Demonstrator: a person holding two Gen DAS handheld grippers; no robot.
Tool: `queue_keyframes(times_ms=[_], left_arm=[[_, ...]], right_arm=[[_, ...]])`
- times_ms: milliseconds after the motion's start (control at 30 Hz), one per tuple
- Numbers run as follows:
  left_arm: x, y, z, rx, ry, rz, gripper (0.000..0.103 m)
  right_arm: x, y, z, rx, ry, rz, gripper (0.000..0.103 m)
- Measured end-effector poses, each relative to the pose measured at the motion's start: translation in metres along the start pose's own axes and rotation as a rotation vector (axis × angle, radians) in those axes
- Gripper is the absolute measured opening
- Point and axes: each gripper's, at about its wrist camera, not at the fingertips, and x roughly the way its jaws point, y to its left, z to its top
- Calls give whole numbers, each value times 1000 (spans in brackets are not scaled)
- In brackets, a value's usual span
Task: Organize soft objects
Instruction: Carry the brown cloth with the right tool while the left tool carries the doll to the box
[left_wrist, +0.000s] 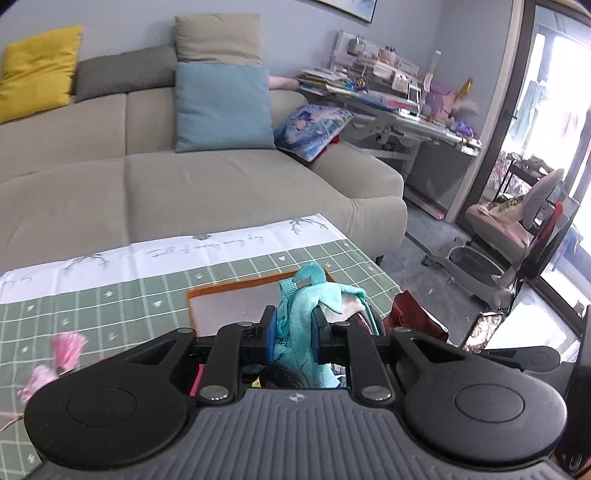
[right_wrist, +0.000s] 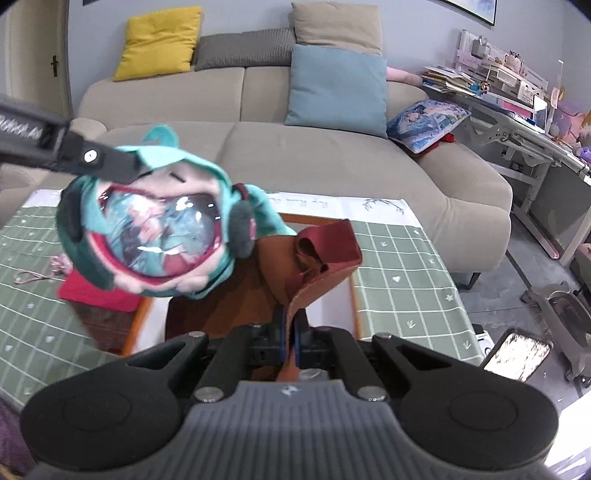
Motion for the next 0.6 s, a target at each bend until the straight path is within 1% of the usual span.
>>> queue_keyframes(times_ms=[133,267,367,500,600], left_arm=[[36,-5,9,23,36,16,20],[71,-6,8,79,90,66,20],[97,0,4,110,144,96,20],[121,7,-2,137,200,129,20],[133,9,-6,165,222,152,20]], right_arm=[[25,-16,10,-17,11,-10,1],[58,-25,16,-30,49,-12,1],[80,-23,13,-53,88,-8,1],[114,-18,13,-94,154,17,1],[131,-14,13,-115,194,29,2]])
